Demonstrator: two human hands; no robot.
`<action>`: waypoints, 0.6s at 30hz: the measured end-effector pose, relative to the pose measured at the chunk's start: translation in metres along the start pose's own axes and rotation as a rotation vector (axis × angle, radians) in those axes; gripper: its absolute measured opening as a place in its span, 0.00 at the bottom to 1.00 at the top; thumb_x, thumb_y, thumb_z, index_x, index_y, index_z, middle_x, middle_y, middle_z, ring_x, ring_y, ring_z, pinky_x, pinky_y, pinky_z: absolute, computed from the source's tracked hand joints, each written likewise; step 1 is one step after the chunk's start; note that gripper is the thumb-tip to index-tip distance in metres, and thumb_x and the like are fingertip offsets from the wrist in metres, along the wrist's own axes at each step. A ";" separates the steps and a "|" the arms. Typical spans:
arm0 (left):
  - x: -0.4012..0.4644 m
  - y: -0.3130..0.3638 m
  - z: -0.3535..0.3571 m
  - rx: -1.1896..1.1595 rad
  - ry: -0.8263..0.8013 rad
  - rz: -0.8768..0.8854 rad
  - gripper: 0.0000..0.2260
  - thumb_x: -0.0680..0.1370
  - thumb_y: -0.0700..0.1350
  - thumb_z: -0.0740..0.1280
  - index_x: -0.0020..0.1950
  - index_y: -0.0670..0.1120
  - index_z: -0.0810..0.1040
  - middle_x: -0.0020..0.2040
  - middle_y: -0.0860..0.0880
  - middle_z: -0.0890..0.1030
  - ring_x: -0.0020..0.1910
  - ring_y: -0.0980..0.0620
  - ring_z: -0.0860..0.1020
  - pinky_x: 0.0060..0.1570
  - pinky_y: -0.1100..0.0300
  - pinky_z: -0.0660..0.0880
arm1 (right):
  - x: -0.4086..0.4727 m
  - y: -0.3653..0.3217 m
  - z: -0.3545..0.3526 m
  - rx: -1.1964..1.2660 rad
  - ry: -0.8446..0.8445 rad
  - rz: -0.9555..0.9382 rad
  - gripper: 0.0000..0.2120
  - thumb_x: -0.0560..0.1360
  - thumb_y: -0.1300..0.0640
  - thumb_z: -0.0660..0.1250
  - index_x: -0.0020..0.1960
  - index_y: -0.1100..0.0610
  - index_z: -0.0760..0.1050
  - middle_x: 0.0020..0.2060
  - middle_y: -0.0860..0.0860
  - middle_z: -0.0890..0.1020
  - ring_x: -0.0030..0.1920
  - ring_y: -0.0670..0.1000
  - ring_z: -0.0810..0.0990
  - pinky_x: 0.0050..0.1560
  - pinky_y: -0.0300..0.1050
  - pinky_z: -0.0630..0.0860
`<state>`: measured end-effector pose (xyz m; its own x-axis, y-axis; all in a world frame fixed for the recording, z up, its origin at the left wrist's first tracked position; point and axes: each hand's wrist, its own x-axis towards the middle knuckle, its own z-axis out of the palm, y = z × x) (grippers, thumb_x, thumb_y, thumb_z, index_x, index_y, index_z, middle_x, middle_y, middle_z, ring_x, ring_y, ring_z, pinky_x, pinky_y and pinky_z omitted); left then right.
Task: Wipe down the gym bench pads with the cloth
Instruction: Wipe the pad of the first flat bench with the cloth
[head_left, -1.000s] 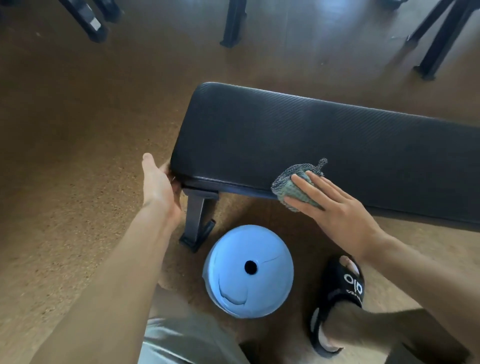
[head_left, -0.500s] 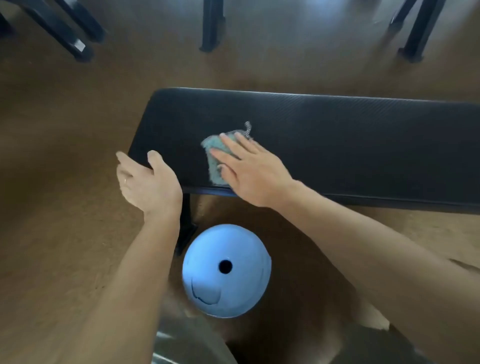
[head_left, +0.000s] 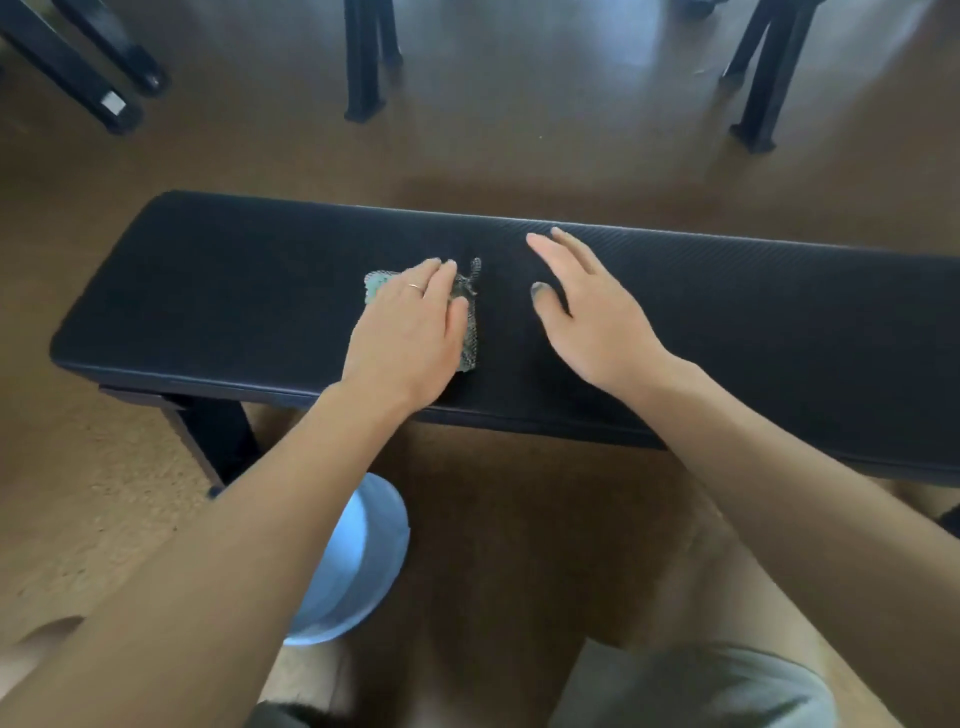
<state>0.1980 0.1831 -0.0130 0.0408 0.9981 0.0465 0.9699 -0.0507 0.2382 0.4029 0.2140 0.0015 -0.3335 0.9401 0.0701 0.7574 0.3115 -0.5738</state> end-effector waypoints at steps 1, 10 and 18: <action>0.004 0.004 0.007 0.025 -0.074 -0.008 0.25 0.87 0.53 0.47 0.82 0.44 0.60 0.81 0.46 0.63 0.80 0.46 0.61 0.79 0.49 0.58 | -0.002 0.018 -0.006 -0.111 -0.041 0.069 0.25 0.87 0.48 0.55 0.83 0.49 0.58 0.83 0.51 0.56 0.81 0.53 0.57 0.81 0.51 0.53; -0.003 0.029 0.028 0.136 -0.216 -0.144 0.27 0.87 0.53 0.45 0.85 0.48 0.46 0.84 0.52 0.46 0.82 0.49 0.46 0.81 0.51 0.45 | -0.015 0.078 0.004 -0.382 -0.110 0.108 0.29 0.85 0.41 0.42 0.85 0.48 0.48 0.84 0.50 0.50 0.84 0.55 0.45 0.82 0.58 0.43; -0.061 0.075 0.033 0.065 -0.249 0.238 0.28 0.84 0.57 0.41 0.84 0.51 0.51 0.84 0.56 0.50 0.82 0.54 0.49 0.81 0.56 0.45 | -0.019 0.083 0.008 -0.405 -0.008 0.042 0.33 0.82 0.43 0.38 0.83 0.51 0.57 0.83 0.54 0.58 0.83 0.58 0.53 0.82 0.60 0.50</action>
<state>0.2766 0.1195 -0.0300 0.3173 0.9369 -0.1470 0.9391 -0.2888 0.1865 0.4675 0.2210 -0.0545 -0.3005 0.9527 0.0457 0.9298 0.3033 -0.2084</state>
